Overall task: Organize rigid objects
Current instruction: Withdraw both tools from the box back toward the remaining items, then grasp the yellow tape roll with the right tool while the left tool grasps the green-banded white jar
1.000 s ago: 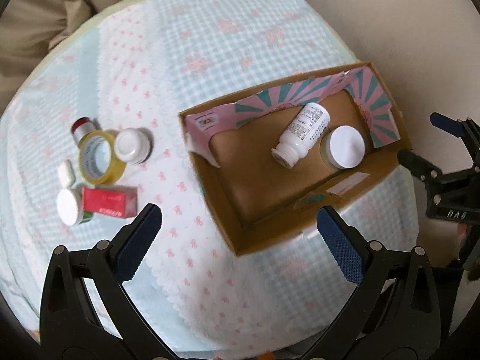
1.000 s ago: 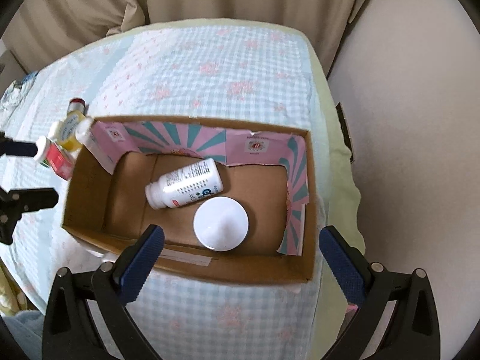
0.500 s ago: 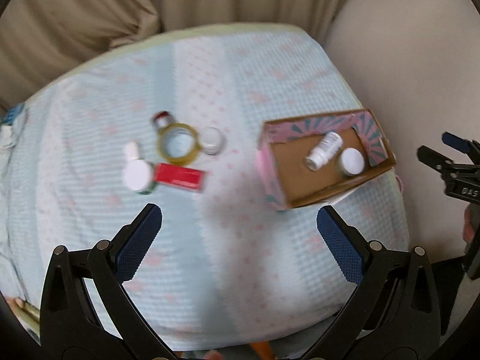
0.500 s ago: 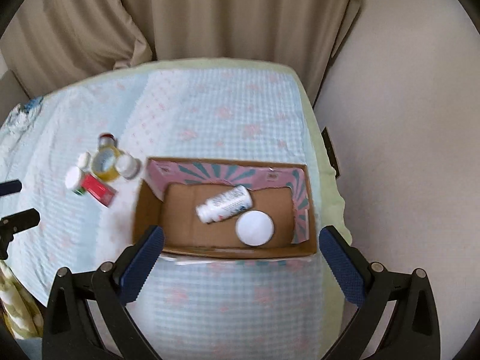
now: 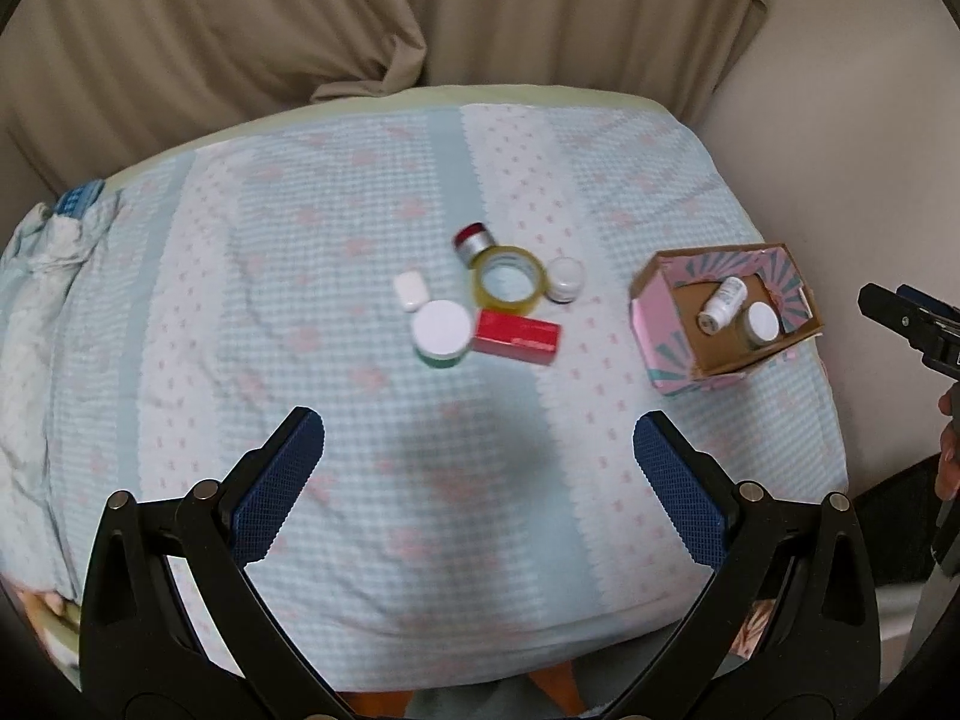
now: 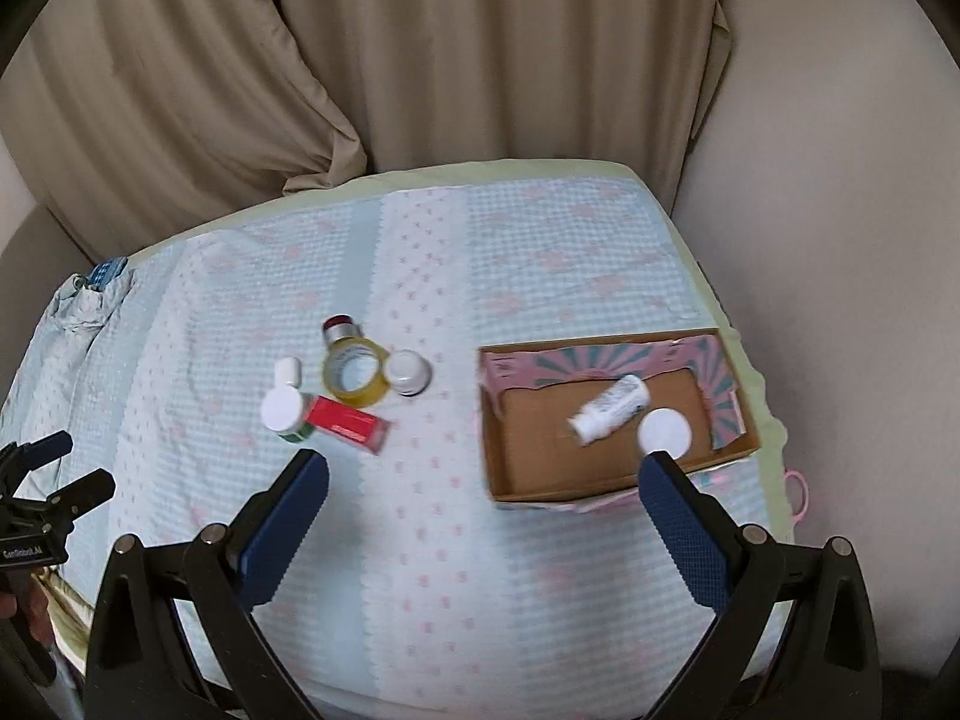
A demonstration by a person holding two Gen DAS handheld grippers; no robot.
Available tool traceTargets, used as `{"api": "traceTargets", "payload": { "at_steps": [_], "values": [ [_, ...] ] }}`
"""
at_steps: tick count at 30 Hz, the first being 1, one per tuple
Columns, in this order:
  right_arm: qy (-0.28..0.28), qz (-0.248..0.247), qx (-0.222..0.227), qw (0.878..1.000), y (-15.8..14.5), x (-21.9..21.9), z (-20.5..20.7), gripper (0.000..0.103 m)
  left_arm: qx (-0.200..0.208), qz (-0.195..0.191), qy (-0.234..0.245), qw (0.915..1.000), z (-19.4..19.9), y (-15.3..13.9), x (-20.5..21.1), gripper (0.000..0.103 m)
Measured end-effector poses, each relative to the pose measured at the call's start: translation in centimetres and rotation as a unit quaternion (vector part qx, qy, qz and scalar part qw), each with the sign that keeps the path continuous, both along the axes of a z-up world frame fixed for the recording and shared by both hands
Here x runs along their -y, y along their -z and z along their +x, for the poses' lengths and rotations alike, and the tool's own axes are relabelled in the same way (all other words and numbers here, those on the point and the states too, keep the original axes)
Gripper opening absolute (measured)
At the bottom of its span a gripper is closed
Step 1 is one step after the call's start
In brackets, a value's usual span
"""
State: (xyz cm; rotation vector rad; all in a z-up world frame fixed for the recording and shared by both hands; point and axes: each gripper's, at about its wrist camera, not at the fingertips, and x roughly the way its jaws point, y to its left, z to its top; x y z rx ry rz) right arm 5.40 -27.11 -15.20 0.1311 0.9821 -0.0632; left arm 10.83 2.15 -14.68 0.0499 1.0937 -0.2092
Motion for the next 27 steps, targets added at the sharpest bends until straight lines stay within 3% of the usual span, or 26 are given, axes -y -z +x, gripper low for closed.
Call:
{"api": "traceTargets", "payload": {
  "at_steps": [7,15,22,27],
  "values": [
    [0.028,0.028,-0.002,0.999,0.6,-6.5,0.8,0.103,-0.001,0.005,0.03,0.9995,1.3,1.7,-4.9,0.103],
    [0.022,0.049,-0.021,0.998,4.0,-11.8,4.0,0.103,-0.016,0.017,0.054,0.9983,4.2,6.7,-6.7,0.103],
    [0.017,0.068,-0.05,0.996,9.2,-13.7,9.5,0.103,-0.016,0.034,0.083,0.9959,7.4,12.4,-5.3,0.103],
    [0.013,0.074,-0.081,0.994,14.6,-14.6,14.4,0.103,-0.014,0.05,0.12,0.9914,10.5,17.4,-3.2,0.103]
  ]
}}
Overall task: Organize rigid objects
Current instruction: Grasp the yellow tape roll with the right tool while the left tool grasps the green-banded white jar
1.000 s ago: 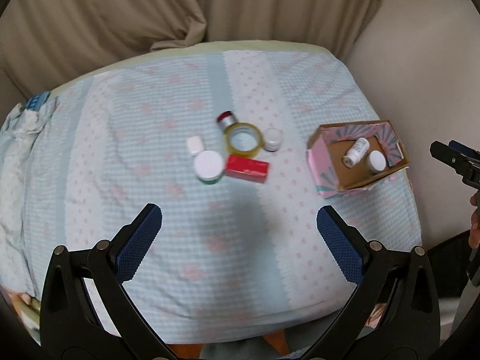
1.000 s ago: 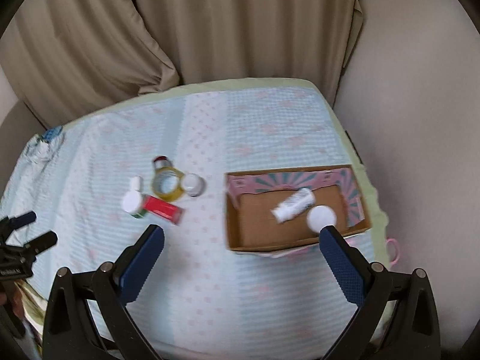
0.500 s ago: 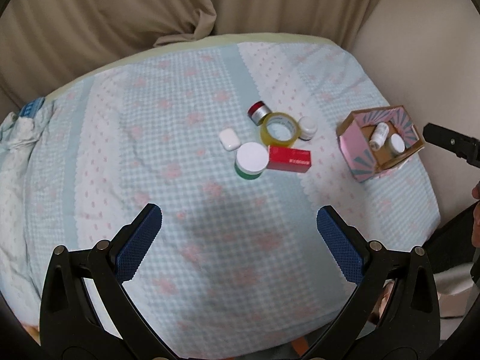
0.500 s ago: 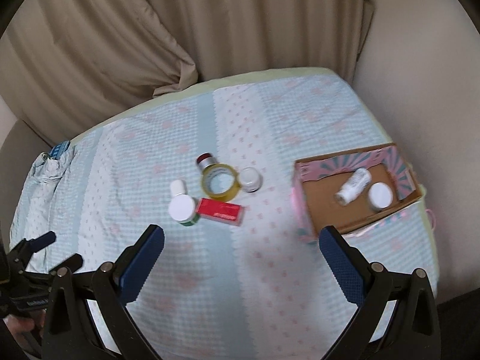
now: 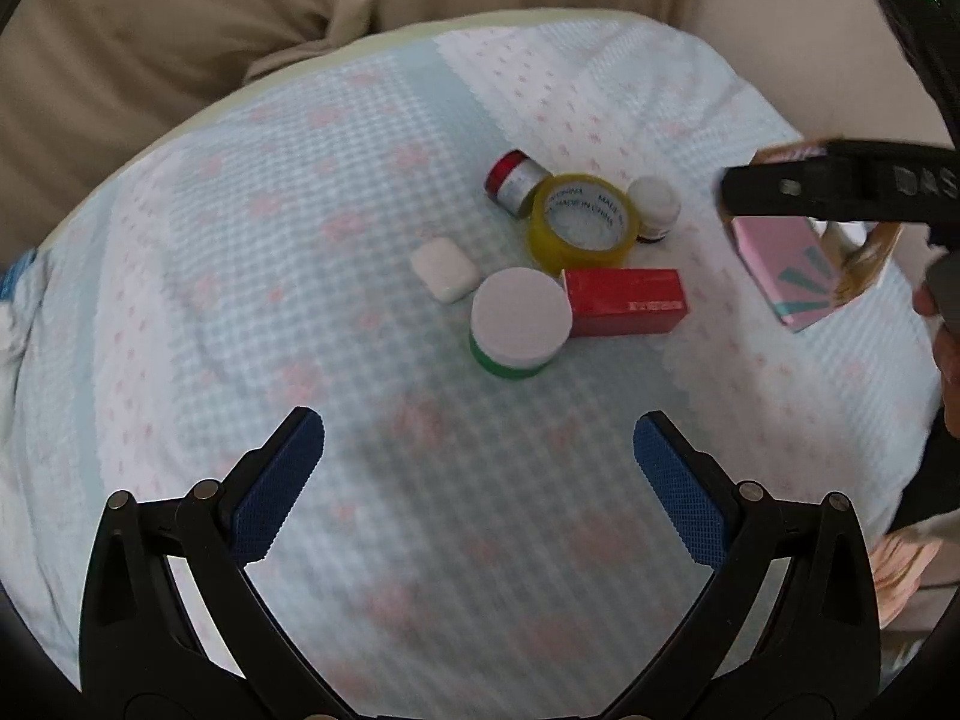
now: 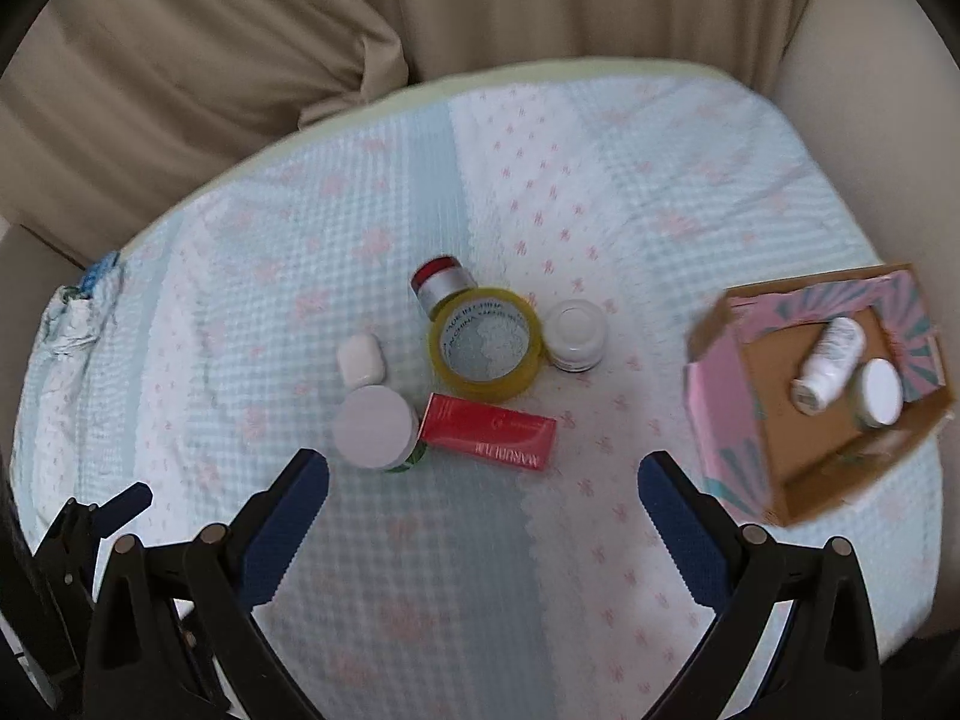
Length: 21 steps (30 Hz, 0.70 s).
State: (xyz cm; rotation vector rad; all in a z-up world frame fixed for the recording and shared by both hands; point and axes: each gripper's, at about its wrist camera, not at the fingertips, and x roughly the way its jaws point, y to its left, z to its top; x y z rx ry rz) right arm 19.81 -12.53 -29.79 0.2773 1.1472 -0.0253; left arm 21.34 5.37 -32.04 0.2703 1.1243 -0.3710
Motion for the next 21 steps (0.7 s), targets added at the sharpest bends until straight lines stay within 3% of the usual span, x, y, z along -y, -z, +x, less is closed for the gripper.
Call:
{"api": "traceTargets", "payload": {
  "at_steps": [6,11,21],
  "values": [
    [-0.024,-0.016,-0.041,0.999,6.9,-0.7,5.5,0.103,-0.01,0.001,0.041,0.9991,3.1,6.3,2.2,0.103],
    [-0.02,0.004,-0.074,0.997,11.5,-0.4,8.7,0.103,-0.017,0.007,0.068,0.9975,4.5,10.5,3.9,0.103],
    [-0.019,0.019,-0.123,0.992,15.9,-1.4,13.3,0.103,-0.006,0.015,0.103,0.9946,6.7,14.3,5.5,0.099]
  ]
}}
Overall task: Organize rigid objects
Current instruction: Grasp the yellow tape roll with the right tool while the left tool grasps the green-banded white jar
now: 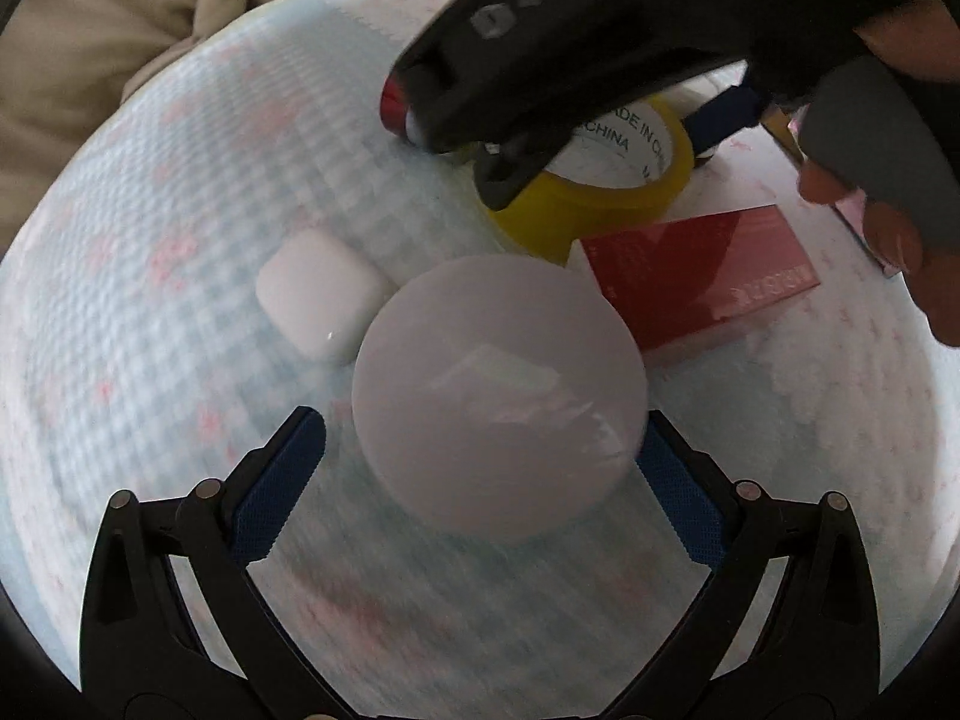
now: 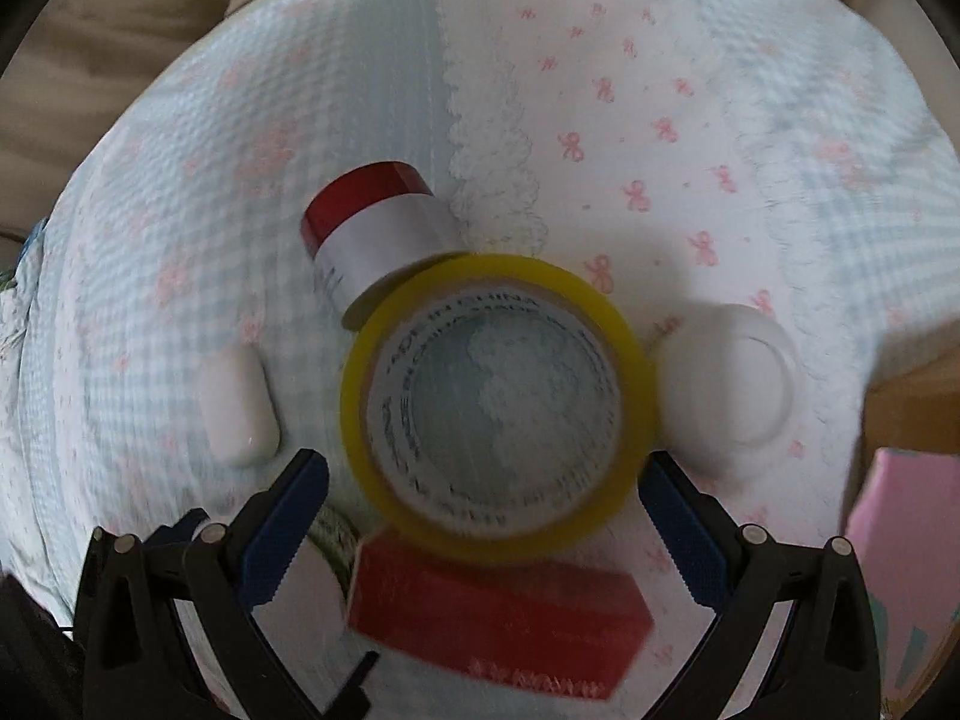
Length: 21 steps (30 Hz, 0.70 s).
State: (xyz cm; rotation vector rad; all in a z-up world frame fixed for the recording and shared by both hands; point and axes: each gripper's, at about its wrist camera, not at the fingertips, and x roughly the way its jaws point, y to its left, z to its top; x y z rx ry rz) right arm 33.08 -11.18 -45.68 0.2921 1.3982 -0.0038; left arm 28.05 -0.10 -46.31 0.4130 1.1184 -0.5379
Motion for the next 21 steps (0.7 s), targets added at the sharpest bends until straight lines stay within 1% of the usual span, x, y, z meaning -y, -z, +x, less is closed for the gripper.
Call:
{"api": "traceTargets", "payload": {
  "at_steps": [1,3,5,7,8,10,13,16,17,18,21],
  "values": [
    [0.003,-0.002,-0.004,1.0,0.3,0.1,0.4,0.103,0.001,-0.001,0.005,1.0,0.3,0.2,0.2,0.097],
    [0.011,-0.003,-0.01,1.0,0.6,0.3,1.1,0.103,0.001,-0.003,0.01,0.9999,0.7,0.3,0.3,0.09],
    [0.02,0.0,-0.018,1.0,1.0,0.8,1.7,0.103,-0.001,-0.005,0.018,0.9998,0.9,0.3,0.6,0.087],
    [0.023,0.004,-0.027,0.999,1.4,1.0,2.4,0.101,-0.004,-0.008,0.027,0.9996,1.0,0.4,0.8,0.081],
    [0.023,0.004,-0.03,0.999,1.4,1.0,2.5,0.101,-0.008,-0.007,0.033,0.9994,0.9,0.5,0.9,0.07],
    [0.02,0.002,-0.036,0.999,1.5,1.0,2.6,0.101,-0.002,0.002,0.04,0.9992,0.6,0.5,1.2,0.068],
    [0.02,0.003,-0.036,0.999,1.6,1.2,2.6,0.1,-0.007,-0.002,0.041,0.9991,0.7,0.4,1.2,0.068],
    [0.02,0.003,-0.038,0.999,1.7,1.4,2.3,0.1,-0.006,0.004,0.045,0.999,0.7,0.2,1.4,0.068],
    [0.019,0.002,-0.038,0.999,1.7,1.3,2.3,0.1,-0.005,0.005,0.045,0.999,0.8,0.1,1.4,0.068],
    [0.02,0.002,-0.038,0.999,1.8,1.0,3.2,0.1,-0.005,0.006,0.044,0.999,0.7,0.1,1.4,0.068],
    [0.021,0.004,-0.035,0.999,1.3,1.1,2.9,0.099,-0.005,0.01,0.038,0.9992,0.3,-0.3,1.2,0.068]
  ]
}}
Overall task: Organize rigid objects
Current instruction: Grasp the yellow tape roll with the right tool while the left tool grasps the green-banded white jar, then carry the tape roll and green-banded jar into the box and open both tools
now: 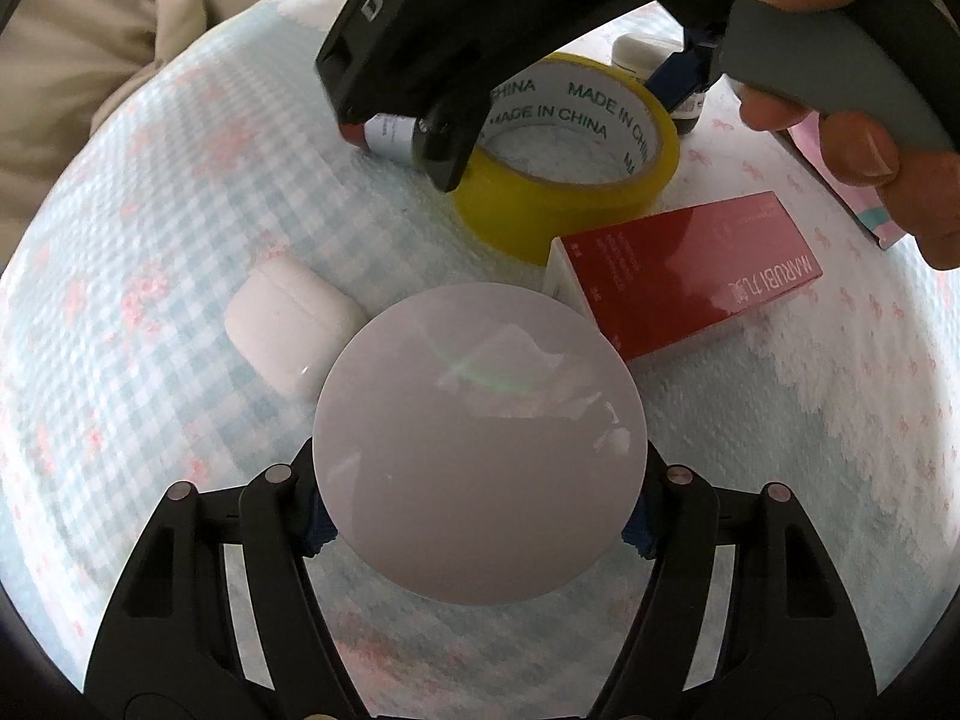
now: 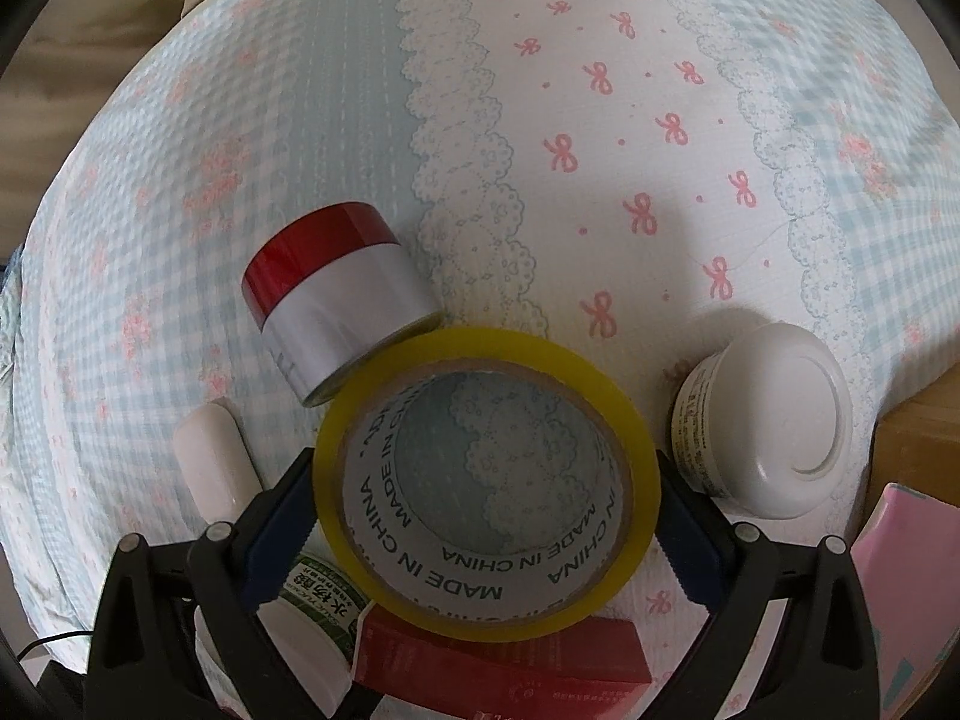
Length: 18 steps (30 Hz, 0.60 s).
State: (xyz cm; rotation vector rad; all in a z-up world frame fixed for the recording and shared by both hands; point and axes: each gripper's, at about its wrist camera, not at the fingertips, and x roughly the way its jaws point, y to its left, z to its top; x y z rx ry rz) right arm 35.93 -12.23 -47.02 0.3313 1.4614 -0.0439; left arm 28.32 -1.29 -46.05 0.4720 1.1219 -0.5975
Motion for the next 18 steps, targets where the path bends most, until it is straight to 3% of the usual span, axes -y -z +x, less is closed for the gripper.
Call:
{"api": "traceTargets", "payload": {
  "at_steps": [11,18],
  "values": [
    [0.013,0.008,0.038,0.999,-3.1,0.2,-2.1,0.099,0.017,-0.014,-0.053,0.9984,-0.4,-3.7,-2.9,0.068],
    [0.023,0.012,0.081,0.996,-8.3,0.5,-5.4,0.099,0.039,-0.036,-0.093,0.9943,-1.0,-8.9,-5.0,0.068]
  ]
}}
